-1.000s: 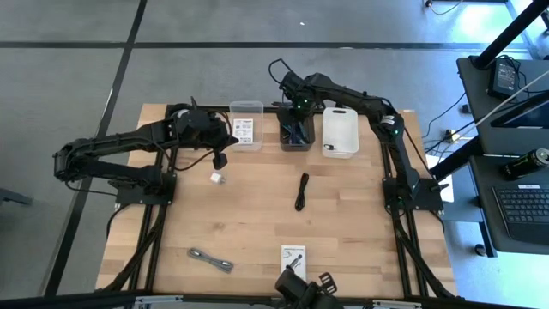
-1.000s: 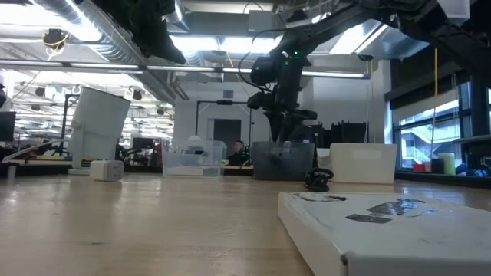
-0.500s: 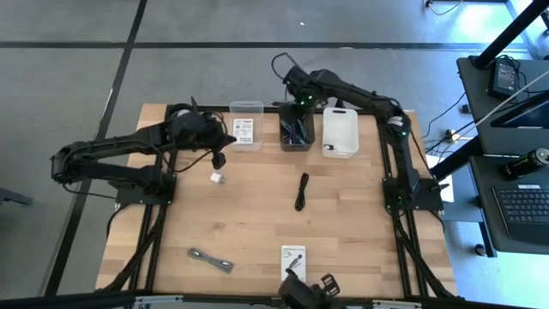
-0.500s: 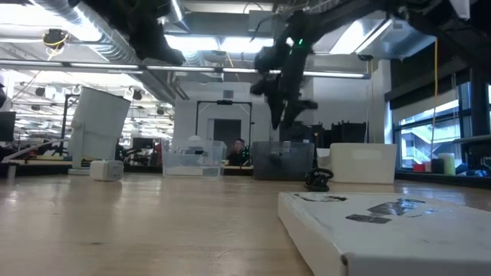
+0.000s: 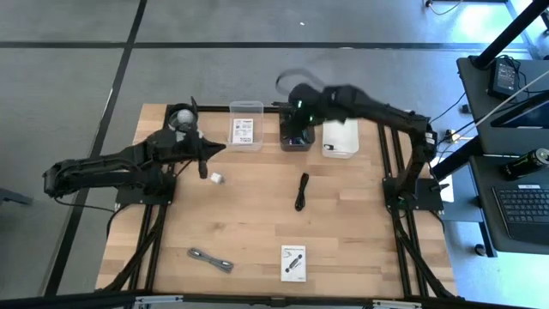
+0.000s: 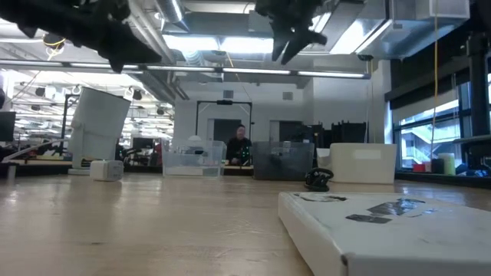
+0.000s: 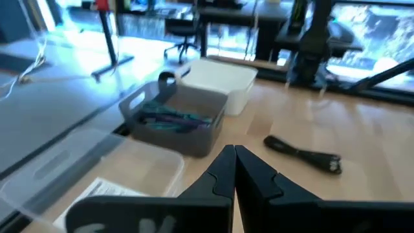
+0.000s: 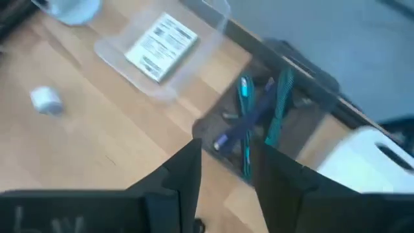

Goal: Pick and place items into bin
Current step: Put the black charger cable into the black bin, then put the white card reader box into the transparent bin

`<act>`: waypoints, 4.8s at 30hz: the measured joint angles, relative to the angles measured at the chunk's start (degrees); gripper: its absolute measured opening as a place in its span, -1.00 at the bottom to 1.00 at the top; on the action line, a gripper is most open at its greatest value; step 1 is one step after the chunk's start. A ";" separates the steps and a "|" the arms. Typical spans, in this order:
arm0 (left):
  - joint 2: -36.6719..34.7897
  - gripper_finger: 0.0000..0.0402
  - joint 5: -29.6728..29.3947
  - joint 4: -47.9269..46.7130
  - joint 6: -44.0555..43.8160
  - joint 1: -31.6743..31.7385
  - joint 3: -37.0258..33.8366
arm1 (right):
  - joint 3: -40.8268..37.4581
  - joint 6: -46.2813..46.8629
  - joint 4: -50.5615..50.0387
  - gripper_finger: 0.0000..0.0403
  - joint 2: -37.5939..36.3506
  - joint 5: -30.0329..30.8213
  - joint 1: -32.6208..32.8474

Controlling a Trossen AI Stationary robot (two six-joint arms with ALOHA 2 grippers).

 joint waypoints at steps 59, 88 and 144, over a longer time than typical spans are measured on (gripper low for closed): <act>-3.05 -0.99 -1.09 -1.03 1.97 -9.27 -1.19 | -37.53 29.07 31.78 -0.84 0.56 -6.39 15.11; -3.16 -0.99 -4.34 -0.43 5.01 -0.15 -1.19 | -14.56 -4.71 23.42 -0.80 13.39 -15.20 -16.30; 42.07 -0.99 -16.70 -0.36 -10.75 -32.75 23.62 | -65.77 40.81 31.31 -0.96 -33.38 -2.08 39.12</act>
